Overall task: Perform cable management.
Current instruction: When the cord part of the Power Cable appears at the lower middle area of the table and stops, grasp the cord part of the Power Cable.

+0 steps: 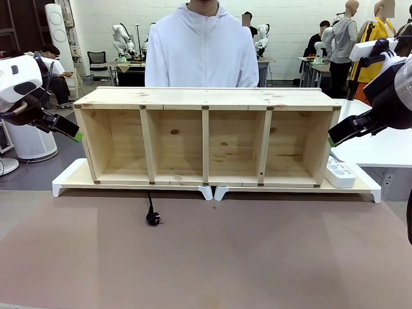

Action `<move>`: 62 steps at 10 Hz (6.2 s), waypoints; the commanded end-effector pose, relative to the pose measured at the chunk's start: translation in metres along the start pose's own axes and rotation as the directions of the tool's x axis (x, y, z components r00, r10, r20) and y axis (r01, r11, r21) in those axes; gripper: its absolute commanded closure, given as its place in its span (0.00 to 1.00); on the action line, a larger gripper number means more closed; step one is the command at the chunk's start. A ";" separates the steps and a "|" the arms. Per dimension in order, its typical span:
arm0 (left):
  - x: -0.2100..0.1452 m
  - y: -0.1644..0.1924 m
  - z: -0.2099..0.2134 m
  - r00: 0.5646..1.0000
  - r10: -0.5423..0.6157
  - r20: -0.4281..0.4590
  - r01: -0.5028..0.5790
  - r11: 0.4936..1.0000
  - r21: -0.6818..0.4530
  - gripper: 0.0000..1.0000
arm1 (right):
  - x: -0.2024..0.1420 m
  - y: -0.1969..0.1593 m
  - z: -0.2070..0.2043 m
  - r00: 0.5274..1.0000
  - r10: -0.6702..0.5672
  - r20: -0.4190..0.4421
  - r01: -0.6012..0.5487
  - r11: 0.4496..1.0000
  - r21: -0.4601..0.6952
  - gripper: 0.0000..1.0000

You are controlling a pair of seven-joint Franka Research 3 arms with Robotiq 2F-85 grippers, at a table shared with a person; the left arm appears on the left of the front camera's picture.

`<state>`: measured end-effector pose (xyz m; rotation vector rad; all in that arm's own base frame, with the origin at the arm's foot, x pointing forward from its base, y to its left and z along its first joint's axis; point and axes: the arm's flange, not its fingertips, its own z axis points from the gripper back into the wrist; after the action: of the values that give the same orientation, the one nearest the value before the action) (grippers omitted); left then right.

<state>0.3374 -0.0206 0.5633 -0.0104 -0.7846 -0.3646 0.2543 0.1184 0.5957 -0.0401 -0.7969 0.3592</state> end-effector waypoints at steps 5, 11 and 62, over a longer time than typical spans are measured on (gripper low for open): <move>0.000 -0.001 -0.002 1.000 0.018 -0.006 -0.018 1.000 0.000 0.00 | 0.000 -0.001 0.000 1.000 0.004 0.003 -0.004 1.000 -0.005 0.00; 0.000 -0.001 -0.002 1.000 0.018 -0.006 -0.018 1.000 0.000 0.00 | 0.000 -0.001 0.000 1.000 0.004 0.003 -0.004 1.000 -0.005 0.00; 0.000 -0.001 -0.002 1.000 0.018 -0.006 -0.018 1.000 0.000 0.00 | 0.101 0.412 -0.419 0.872 0.209 -0.443 -0.011 0.912 0.409 0.00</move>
<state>0.3377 -0.0213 0.5624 -0.0077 -0.7820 -0.3651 0.4894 0.5716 0.3018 0.2125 -0.2322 0.6321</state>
